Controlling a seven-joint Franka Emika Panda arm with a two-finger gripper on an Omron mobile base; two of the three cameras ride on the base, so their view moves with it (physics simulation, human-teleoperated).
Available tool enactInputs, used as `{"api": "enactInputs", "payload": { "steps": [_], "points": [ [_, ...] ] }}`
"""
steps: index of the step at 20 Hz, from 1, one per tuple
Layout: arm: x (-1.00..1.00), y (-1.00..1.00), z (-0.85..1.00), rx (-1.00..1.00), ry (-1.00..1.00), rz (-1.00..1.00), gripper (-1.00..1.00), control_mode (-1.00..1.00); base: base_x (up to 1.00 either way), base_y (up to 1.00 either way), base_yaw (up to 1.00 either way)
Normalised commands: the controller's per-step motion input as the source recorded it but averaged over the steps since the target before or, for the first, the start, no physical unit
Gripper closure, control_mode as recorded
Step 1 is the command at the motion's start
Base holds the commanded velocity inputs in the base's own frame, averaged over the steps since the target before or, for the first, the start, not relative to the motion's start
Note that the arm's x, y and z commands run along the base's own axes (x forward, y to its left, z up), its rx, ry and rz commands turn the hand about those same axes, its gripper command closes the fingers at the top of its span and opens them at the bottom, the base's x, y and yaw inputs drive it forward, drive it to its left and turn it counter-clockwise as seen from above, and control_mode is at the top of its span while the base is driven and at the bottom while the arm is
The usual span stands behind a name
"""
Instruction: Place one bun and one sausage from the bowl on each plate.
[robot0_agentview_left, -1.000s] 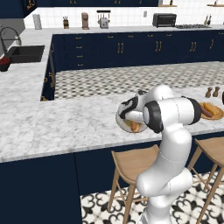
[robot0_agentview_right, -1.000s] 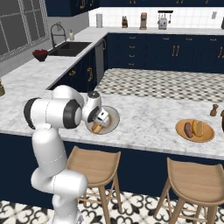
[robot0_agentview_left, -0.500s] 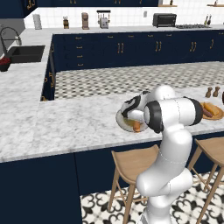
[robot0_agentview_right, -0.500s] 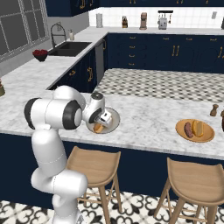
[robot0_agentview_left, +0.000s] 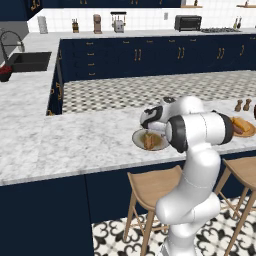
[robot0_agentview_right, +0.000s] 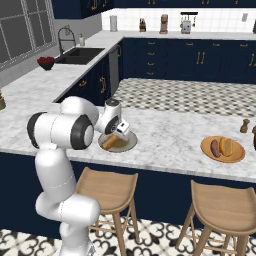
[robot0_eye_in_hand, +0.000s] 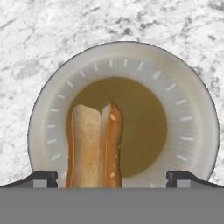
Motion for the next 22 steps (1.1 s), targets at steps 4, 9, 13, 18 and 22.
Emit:
{"api": "enactInputs", "payload": {
  "steps": [4, 9, 13, 18, 22],
  "points": [
    [-0.30, -0.14, 0.41, -0.08, 0.02, 0.00, -1.00, -1.00, 0.00, 0.00, 0.00],
    [-1.00, -0.01, 0.64, -0.07, -0.03, 0.03, -1.00, -1.00, 0.00, 0.00, 0.00],
    [-1.00, 0.00, 0.70, 0.00, 0.03, 0.02, -1.00, -1.00, 0.00, 0.00, 0.00],
    [-0.80, 0.00, 0.27, 0.00, -0.02, 0.06, -1.00, -1.00, 0.00, 0.00, 0.00],
    [0.00, 0.00, 0.00, 0.00, 0.00, 0.00, -1.00, -1.00, 0.00, 0.00, 0.00]
  ]
}}
